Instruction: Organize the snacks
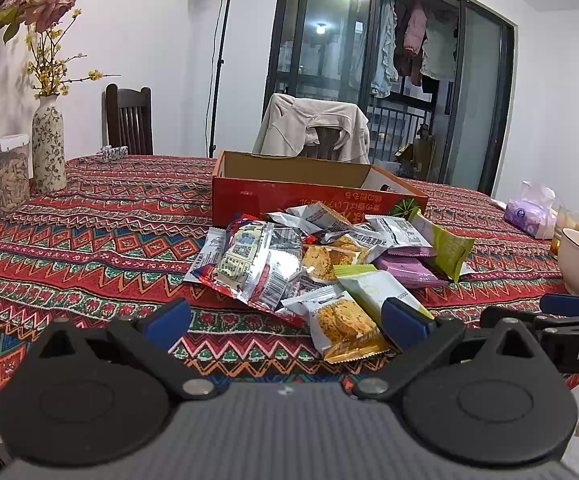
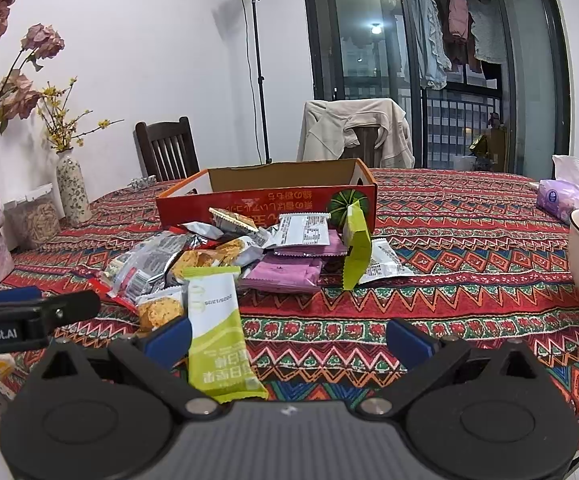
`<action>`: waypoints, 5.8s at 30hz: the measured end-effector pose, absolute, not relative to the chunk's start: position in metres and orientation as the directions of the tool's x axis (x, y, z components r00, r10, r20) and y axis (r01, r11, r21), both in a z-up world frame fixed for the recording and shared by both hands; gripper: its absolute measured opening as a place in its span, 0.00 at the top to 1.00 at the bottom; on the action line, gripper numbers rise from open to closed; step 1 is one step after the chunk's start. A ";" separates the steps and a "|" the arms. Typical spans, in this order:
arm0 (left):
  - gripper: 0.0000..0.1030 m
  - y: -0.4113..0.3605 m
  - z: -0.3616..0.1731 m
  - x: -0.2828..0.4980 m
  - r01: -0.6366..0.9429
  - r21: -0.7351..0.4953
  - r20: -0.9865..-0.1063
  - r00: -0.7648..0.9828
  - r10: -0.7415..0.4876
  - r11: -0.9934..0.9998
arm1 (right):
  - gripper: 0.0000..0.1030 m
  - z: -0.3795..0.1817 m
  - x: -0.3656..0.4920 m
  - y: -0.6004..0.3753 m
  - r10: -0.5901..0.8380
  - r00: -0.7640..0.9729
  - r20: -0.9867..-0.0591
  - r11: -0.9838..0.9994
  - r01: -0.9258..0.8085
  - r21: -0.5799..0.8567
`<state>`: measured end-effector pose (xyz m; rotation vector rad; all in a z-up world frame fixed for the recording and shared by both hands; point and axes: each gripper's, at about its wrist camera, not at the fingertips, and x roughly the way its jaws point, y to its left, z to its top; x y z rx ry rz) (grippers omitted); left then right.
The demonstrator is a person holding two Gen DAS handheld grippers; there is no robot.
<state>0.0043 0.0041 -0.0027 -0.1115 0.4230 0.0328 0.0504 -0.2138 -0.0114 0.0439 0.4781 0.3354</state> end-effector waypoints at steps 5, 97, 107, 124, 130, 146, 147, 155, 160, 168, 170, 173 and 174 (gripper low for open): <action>0.00 0.008 -0.003 0.007 -0.054 -0.108 -0.411 0.912 0.004 0.993 | 0.00 -0.011 0.056 -0.210 0.333 0.830 -0.448 0.942 -0.312 0.122; 0.61 -0.034 0.032 0.105 -0.098 -0.096 -0.508 0.860 0.035 0.991 | 0.65 0.012 0.142 -0.217 0.404 0.861 -0.309 0.914 -0.393 0.100; 0.61 -0.018 0.065 0.159 -0.063 -0.095 -0.458 0.889 0.013 0.994 | 0.65 0.045 0.199 -0.194 0.384 0.878 -0.286 0.923 -0.369 0.105; 0.61 0.023 0.095 0.269 -0.084 -0.147 -0.461 0.887 0.006 0.986 | 0.65 0.086 0.322 -0.133 0.340 0.880 -0.331 0.940 -0.316 0.126; 0.61 0.026 0.090 0.306 -0.129 -0.178 -0.464 0.885 0.032 0.976 | 0.65 0.073 0.364 -0.117 0.297 0.865 -0.405 0.955 -0.262 0.140; 0.61 0.043 0.032 0.342 -0.173 -0.181 -0.568 0.822 0.040 0.968 | 0.64 0.011 0.395 -0.122 0.243 0.834 -0.496 0.969 -0.183 0.167; 0.61 0.043 0.031 0.342 -0.171 -0.181 -0.571 0.820 0.038 0.969 | 0.63 0.011 0.395 -0.121 0.245 0.831 -0.500 0.969 -0.186 0.164; 0.00 0.046 0.041 0.325 -0.221 -0.188 -0.502 0.859 0.100 0.957 | 0.25 0.011 0.391 -0.129 0.239 0.835 -0.496 0.967 -0.158 0.199; 0.00 0.051 0.045 0.322 -0.242 -0.203 -0.487 0.865 0.117 0.949 | 0.00 0.013 0.390 -0.134 0.248 0.834 -0.494 0.963 -0.156 0.221; 0.00 0.051 0.055 0.316 -0.245 -0.207 -0.477 0.871 0.121 0.947 | 0.00 0.019 0.387 -0.135 0.266 0.833 -0.485 0.957 -0.169 0.235; 0.00 0.051 0.059 0.313 -0.240 -0.210 -0.467 0.876 0.118 0.948 | 0.00 0.022 0.385 -0.135 0.270 0.837 -0.476 0.956 -0.175 0.234; 0.00 0.048 0.068 0.308 -0.234 -0.212 -0.448 0.886 0.119 0.949 | 0.00 0.030 0.378 -0.136 0.278 0.846 -0.455 0.954 -0.187 0.235; 0.00 0.047 0.072 0.306 -0.230 -0.212 -0.442 0.889 0.117 0.950 | 0.00 0.033 0.376 -0.136 0.280 0.848 -0.449 0.953 -0.190 0.235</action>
